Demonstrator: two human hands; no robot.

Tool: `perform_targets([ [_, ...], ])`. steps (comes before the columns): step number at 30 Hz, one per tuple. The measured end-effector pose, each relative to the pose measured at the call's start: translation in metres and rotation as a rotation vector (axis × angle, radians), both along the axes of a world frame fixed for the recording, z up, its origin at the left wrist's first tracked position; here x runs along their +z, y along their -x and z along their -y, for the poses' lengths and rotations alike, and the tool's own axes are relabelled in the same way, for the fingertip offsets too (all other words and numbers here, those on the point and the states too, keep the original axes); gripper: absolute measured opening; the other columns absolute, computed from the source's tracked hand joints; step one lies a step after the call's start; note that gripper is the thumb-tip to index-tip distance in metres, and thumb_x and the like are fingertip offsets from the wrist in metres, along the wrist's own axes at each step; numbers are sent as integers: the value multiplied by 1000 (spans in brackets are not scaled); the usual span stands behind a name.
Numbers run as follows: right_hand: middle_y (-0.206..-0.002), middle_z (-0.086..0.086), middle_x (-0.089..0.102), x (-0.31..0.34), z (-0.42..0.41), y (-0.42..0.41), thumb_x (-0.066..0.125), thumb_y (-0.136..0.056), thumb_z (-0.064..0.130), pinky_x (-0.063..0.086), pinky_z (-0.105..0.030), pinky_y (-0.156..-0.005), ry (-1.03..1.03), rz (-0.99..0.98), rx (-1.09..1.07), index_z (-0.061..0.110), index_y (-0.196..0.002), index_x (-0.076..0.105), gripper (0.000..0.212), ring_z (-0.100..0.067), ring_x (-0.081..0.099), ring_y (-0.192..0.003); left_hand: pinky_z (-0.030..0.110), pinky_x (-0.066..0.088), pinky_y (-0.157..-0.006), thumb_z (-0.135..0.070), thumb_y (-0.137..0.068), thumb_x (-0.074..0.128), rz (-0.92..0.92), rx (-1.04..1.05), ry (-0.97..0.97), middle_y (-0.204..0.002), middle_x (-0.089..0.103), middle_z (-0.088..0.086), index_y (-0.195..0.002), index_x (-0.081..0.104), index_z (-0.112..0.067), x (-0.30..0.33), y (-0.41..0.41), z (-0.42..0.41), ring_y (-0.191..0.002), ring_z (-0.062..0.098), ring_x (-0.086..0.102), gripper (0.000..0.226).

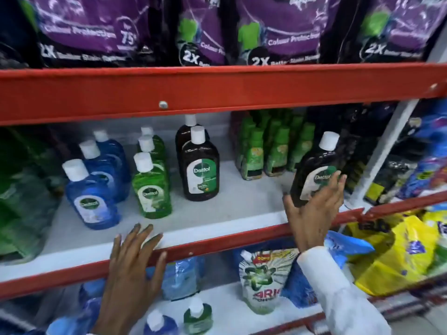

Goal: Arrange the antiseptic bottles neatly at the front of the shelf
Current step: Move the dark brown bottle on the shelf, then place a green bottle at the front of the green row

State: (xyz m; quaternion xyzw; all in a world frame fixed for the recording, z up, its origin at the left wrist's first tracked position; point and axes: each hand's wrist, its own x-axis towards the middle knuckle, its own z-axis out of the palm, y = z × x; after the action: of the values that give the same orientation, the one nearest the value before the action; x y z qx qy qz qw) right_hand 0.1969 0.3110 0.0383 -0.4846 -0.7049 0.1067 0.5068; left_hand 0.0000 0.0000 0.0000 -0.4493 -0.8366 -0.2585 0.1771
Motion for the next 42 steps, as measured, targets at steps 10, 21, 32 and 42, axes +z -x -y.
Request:
perform_targets([
  [10, -135, -26, 44, 13, -16, 3, 90, -59, 38, 44, -47, -105, 187, -129, 81, -5, -139, 30, 109, -43, 45, -125, 46, 23, -122, -53, -96, 36, -99, 18, -117, -122, 70, 15, -117, 66, -6, -15, 15, 24, -129, 21, 49, 60],
  [21, -118, -9, 48, 26, 116, 90, 81, -57, 60, 57, -44, -82, 172, -10, 394, 9, -121, 35, 94, -34, 56, -110, 42, 22, -125, -43, -91, 49, -29, 51, -56, -131, 67, 5, -132, 57, -16, -16, 11, 43, -133, 13, 49, 50],
  [32, -117, -13, 49, 16, 141, 107, 82, -55, 65, 58, -47, -80, 173, 66, 355, 9, -121, 32, 100, -37, 55, -108, 41, 19, -125, -41, -93, 46, 0, 44, -25, -133, 66, 2, -131, 58, -17, -10, 7, 46, -135, 15, 49, 47],
  [42, -108, 18, 55, -50, 166, 37, 71, -83, 31, 39, -6, -91, -75, -94, 795, 24, -122, 52, 44, 4, 56, -105, 47, 25, -124, -34, -91, 48, -64, 73, 7, -135, 64, 8, -131, 59, -10, -7, 30, 85, -135, 23, 51, 48],
])
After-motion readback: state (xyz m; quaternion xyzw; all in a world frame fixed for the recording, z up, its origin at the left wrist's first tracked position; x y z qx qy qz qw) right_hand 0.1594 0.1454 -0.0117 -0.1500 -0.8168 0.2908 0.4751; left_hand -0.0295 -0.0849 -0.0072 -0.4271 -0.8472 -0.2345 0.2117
